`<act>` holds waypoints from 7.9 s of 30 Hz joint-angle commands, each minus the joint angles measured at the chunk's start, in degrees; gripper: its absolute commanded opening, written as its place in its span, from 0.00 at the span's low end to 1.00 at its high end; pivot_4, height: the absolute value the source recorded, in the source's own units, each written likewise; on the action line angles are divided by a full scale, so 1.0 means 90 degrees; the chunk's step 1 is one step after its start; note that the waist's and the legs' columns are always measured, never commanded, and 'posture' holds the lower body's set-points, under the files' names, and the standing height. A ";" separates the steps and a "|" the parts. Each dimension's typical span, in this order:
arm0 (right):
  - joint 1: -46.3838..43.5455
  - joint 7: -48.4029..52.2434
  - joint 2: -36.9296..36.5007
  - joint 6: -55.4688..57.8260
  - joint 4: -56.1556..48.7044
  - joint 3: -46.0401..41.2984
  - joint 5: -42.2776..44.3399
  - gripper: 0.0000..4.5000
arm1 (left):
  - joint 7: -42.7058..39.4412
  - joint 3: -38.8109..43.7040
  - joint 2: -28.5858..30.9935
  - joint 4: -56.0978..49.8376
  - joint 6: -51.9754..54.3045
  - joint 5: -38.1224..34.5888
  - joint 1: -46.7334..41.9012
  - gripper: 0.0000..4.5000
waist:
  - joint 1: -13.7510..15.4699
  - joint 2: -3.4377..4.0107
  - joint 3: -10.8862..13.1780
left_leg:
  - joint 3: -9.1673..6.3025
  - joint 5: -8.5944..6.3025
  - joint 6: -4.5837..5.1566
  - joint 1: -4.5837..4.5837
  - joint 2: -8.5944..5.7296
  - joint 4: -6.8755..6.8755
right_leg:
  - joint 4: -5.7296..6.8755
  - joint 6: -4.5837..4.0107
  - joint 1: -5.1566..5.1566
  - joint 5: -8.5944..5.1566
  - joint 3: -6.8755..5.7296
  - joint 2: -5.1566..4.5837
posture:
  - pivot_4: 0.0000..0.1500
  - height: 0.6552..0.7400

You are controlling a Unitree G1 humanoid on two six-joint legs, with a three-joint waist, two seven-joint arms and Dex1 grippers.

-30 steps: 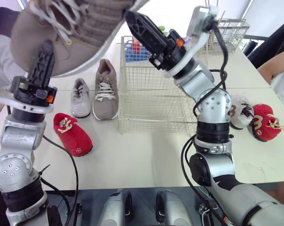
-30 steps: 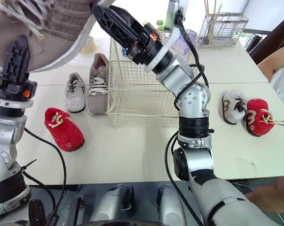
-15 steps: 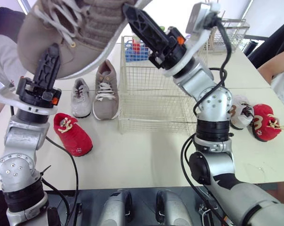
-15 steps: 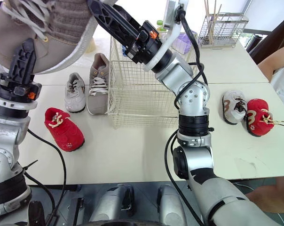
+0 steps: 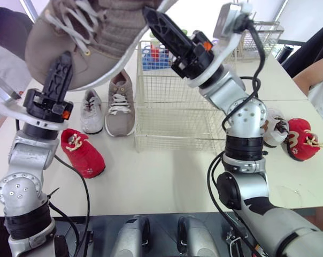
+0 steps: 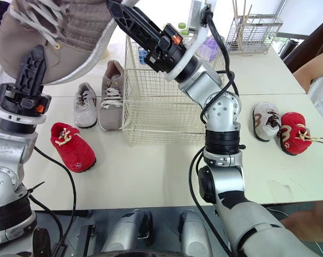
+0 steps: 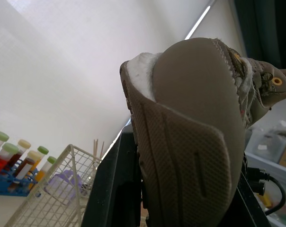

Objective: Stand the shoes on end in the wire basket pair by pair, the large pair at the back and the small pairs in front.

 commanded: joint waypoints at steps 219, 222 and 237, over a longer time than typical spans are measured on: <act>0.0191 0.1820 -0.6301 0.1706 -0.2091 -0.0973 -0.0918 0.99 | -0.2778 -0.1561 0.2208 0.4499 0.2713 0.5154 -0.3578 1.00 | 0.0013 -0.0017 0.0006 | -0.0014 -0.0006 0.0013 -0.0040 0.0003 0.0015 | -0.0008 0.0004 -0.0020 0.0002 -0.0018 -0.0017 | 1.00 0.97; 0.1085 0.1329 -0.6316 0.1093 -0.1779 -0.0923 -0.1831 0.99 | -0.2899 -0.1197 0.2281 0.3454 0.3102 0.4679 -0.3176 1.00 | 0.0019 -0.0026 0.0009 | -0.0008 -0.0006 0.0014 -0.0046 0.0000 0.0022 | -0.0011 0.0012 -0.0023 0.0006 -0.0019 -0.0021 | 1.00 0.97; 0.2348 -0.1546 -0.4380 0.1005 -0.2047 -0.1692 -0.2270 0.99 | -0.2049 -0.1287 0.1474 0.0158 0.3069 0.3952 -0.1670 1.00 | 0.0039 -0.0021 0.0009 | -0.0015 0.0007 -0.0005 -0.0030 -0.0007 0.0023 | -0.0002 0.0023 -0.0009 0.0008 -0.0014 -0.0021 | 1.00 0.97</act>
